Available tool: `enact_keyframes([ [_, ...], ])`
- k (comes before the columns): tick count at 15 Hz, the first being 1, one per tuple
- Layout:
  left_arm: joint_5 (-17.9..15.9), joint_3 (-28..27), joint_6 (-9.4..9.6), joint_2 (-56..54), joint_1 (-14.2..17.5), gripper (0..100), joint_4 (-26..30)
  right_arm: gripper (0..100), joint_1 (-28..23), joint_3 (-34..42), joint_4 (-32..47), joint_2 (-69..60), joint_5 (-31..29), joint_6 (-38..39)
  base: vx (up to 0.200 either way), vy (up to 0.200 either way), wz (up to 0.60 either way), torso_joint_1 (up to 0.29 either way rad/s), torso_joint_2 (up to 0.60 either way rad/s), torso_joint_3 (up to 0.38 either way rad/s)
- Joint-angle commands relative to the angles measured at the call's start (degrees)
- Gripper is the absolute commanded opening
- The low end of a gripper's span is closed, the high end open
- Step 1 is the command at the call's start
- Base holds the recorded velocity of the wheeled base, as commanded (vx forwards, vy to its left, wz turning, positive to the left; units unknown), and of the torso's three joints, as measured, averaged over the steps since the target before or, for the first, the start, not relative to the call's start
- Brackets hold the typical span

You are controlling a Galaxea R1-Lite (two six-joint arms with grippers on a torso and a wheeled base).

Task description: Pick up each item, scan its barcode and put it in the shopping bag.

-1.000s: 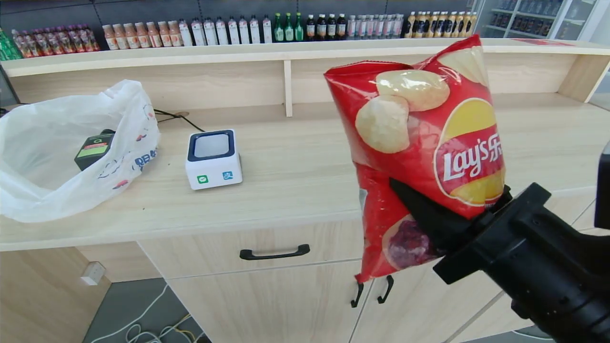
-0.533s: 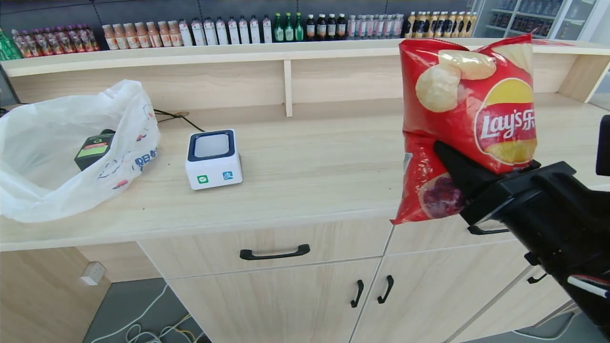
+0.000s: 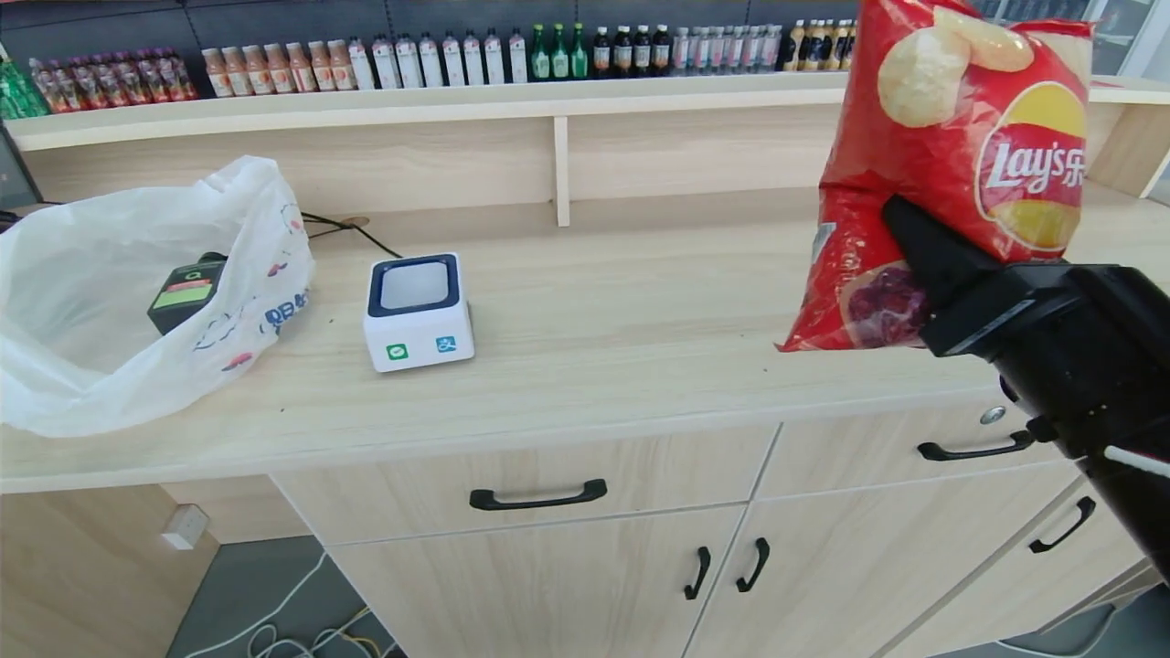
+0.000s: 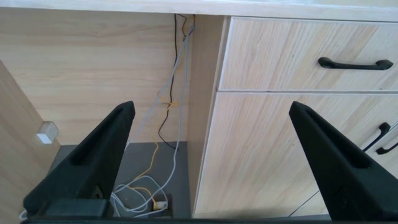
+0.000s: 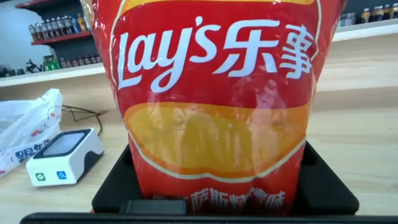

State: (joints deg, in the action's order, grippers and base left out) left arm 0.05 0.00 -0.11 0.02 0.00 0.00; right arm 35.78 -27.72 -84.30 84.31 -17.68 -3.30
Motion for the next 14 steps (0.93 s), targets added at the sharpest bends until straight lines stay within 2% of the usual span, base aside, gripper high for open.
enact_keyframes([
  [1, 0.04, 0.00, -0.07, -0.02, 0.00, 100, 0.00, 0, -0.10, 0.04, -0.52, 0.15, -0.25, -0.74, 0.000, 0.200, 0.00, 0.012, 0.01, -0.002],
  [7, 0.04, 0.00, -0.24, -0.02, 0.00, 100, 0.00, 0, -0.10, 4.34, -1.57, -0.20, -2.27, -0.83, 0.000, 0.200, 0.00, 0.003, 0.00, 0.002],
  [14, 0.04, 0.00, -0.42, -0.02, 0.00, 100, 0.09, 0, -0.27, 1.97, -1.92, 1.73, -2.01, -2.23, 0.000, 0.200, 0.00, 0.003, 0.00, 0.004],
])
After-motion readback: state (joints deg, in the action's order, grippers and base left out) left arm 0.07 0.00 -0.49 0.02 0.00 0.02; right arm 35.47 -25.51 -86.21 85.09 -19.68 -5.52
